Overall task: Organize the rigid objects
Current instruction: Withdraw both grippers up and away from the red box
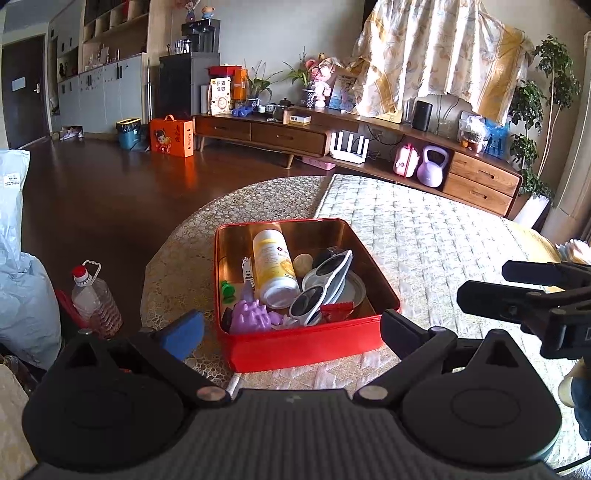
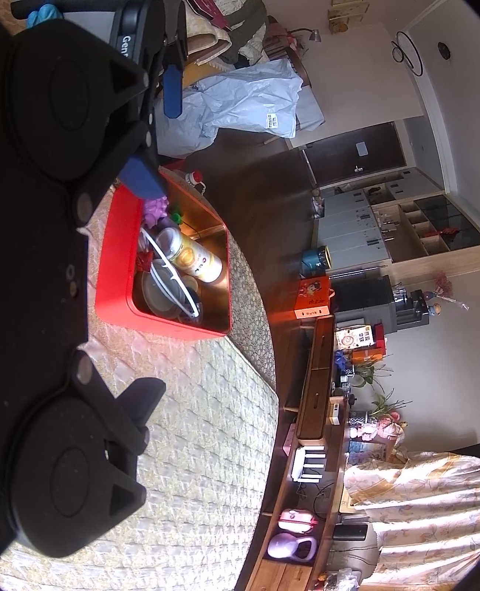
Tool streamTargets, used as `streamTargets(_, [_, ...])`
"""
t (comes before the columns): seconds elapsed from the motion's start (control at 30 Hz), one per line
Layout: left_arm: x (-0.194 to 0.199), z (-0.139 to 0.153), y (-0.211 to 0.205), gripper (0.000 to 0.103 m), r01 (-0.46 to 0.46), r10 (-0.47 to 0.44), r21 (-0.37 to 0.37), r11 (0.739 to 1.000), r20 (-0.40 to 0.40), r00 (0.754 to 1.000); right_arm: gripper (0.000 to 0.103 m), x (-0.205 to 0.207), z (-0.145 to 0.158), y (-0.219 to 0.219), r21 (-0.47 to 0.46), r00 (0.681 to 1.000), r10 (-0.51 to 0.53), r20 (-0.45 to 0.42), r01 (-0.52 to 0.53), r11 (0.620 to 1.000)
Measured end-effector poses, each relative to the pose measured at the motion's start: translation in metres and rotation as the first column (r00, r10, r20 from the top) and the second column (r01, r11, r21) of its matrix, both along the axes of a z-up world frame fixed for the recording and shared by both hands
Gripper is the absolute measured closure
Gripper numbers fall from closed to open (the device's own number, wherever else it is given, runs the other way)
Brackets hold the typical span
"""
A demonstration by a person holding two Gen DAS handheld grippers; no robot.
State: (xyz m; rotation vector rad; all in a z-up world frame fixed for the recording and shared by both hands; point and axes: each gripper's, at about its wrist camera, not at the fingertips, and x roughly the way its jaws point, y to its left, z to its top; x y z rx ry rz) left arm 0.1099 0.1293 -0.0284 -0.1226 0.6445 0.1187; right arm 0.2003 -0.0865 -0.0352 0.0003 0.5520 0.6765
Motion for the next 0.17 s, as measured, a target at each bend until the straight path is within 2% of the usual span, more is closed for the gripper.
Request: streamTargets(0.17, [-0.0001, -0.0007, -0.0004, 0.001, 0.011, -0.011, -0.008, 1.0, -0.003, 1.0, 0.0, 0.0023, -0.0031, 0.0012, -0.02, 1.0, -0.016, -0.004, 0.016, 1.0])
